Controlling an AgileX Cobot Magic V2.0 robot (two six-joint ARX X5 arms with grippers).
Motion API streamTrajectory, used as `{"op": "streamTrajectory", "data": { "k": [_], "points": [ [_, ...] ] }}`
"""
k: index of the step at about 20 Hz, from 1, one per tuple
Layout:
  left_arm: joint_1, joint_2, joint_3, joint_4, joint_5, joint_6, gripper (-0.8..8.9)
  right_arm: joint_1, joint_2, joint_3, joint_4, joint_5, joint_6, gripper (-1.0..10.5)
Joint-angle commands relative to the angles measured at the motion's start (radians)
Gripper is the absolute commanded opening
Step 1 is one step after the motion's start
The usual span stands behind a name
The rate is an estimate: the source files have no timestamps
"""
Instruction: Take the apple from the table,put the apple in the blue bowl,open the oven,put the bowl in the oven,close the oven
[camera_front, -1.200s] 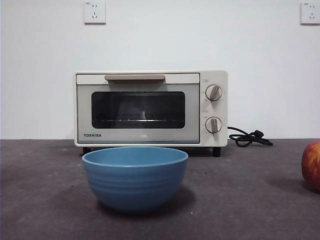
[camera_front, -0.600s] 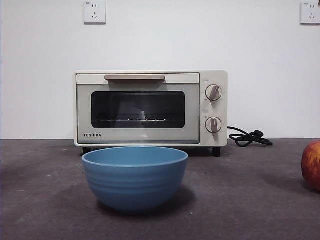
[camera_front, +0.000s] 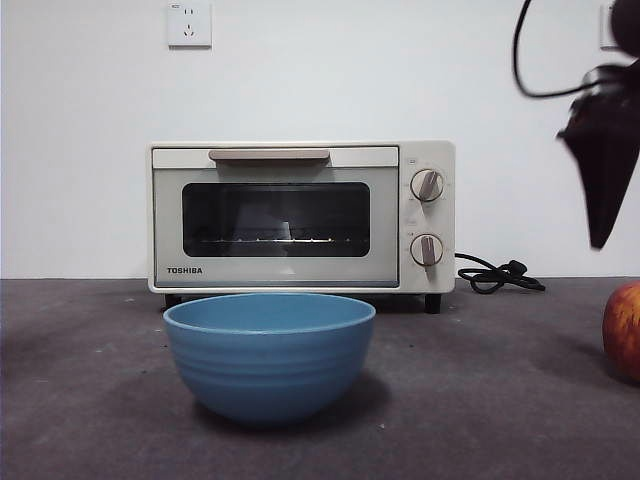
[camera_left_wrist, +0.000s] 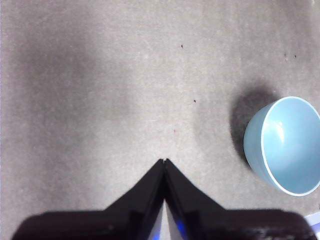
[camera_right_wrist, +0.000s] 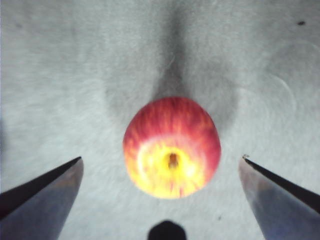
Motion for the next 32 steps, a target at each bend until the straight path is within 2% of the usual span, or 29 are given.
{"op": "streamTrajectory", "data": {
  "k": [1, 7, 12, 13, 14, 16, 17, 18, 24, 26, 30, 32],
  "points": [
    [-0.002, 0.001, 0.0, 0.003, 0.004, 0.017, -0.05, 0.045, 0.048, 0.001, 0.004, 0.049, 0.03, 6.0],
    [-0.002, 0.001, 0.0, -0.003, 0.004, 0.021, -0.05, 0.076, 0.142, 0.0, 0.053, 0.116, 0.064, 6.0],
    [-0.002, 0.001, 0.0, -0.007, 0.003, 0.039, -0.05, 0.076, 0.182, -0.005, 0.039, 0.118, 0.056, 5.9],
    [-0.002, 0.001, 0.0, -0.007, 0.003, 0.039, -0.05, 0.076, 0.182, -0.005, 0.031, 0.118, 0.056, 5.3],
    [-0.002, 0.001, 0.0, -0.007, 0.003, 0.039, -0.05, 0.076, 0.182, -0.005, 0.016, 0.118, 0.057, 4.1],
    [-0.002, 0.001, 0.0, -0.007, 0.003, 0.039, -0.05, 0.076, 0.182, -0.005, -0.013, 0.119, 0.054, 1.1],
    [-0.002, 0.001, 0.0, -0.007, 0.003, 0.039, -0.05, 0.076, 0.182, -0.005, -0.024, 0.119, 0.037, 0.1],
    [-0.002, 0.001, 0.0, -0.007, 0.003, 0.039, -0.05, 0.076, 0.182, -0.005, -0.026, 0.119, 0.032, -0.1],
    [-0.002, 0.001, 0.0, -0.011, 0.003, 0.046, -0.05, 0.081, 0.106, 0.002, -0.022, 0.105, 0.041, -0.1],
    [-0.002, 0.001, 0.0, -0.008, 0.003, 0.046, -0.05, 0.106, 0.037, 0.01, -0.021, 0.077, 0.075, -0.1],
    [-0.002, 0.001, 0.0, 0.012, 0.003, 0.045, -0.05, 0.229, -0.029, 0.064, -0.054, 0.005, 0.094, -0.1],
    [-0.002, 0.001, 0.0, 0.017, 0.003, 0.045, -0.05, 0.326, -0.02, 0.108, -0.056, 0.006, 0.11, -0.1]
  ]
}}
